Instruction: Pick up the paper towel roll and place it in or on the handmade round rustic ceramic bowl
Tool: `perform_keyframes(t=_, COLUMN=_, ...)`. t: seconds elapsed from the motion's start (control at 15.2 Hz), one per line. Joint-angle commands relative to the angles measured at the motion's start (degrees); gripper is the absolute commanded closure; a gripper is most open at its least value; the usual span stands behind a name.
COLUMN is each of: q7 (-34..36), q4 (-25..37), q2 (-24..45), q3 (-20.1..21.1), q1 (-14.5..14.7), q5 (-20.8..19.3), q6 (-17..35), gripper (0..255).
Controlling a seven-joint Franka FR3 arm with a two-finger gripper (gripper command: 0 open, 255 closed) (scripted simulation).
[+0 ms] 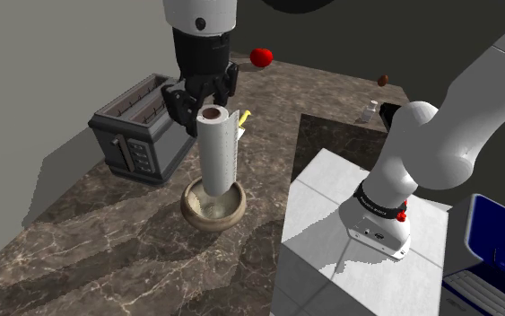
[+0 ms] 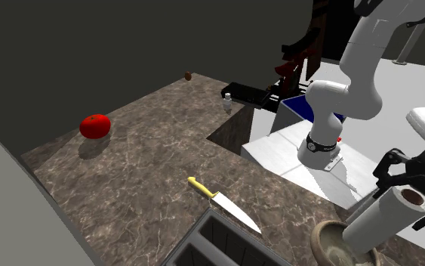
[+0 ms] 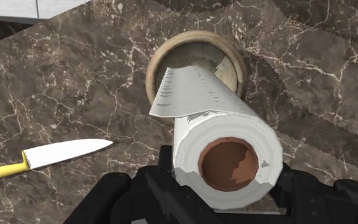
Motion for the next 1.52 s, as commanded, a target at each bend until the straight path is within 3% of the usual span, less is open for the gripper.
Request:
perform_keyframes(t=0.0, q7=0.0, q4=-1.5, q2=0.1, q3=0.0, q1=0.0, q5=0.0, q6=1.6, gripper=255)
perform_keyframes(t=0.59, q7=0.1, q4=-2.5, q2=0.2, q3=0.1, q1=0.0, q5=-0.1, q6=2.7, gripper=255)
perform_keyframes(t=0.66, q7=0.1, q4=-2.5, q2=0.2, q3=0.1, q1=0.0, q5=-0.1, q6=2.7, gripper=0)
perform_keyframes(t=0.99, q7=0.1, q4=-2.5, q2=0.2, q3=0.1, q1=0.0, q5=-0.1, q6=2.7, gripper=0)
perform_keyframes(t=1.25, q7=0.0, q4=4.3, q2=-0.3, q3=0.0, q1=0.0, q5=0.1, q6=-4.6, gripper=0)
perform_keyframes(t=1.45, q7=0.0, q4=4.3, q2=-0.3, q3=0.0, q1=0.0, q5=0.1, q6=-4.6, gripper=0)
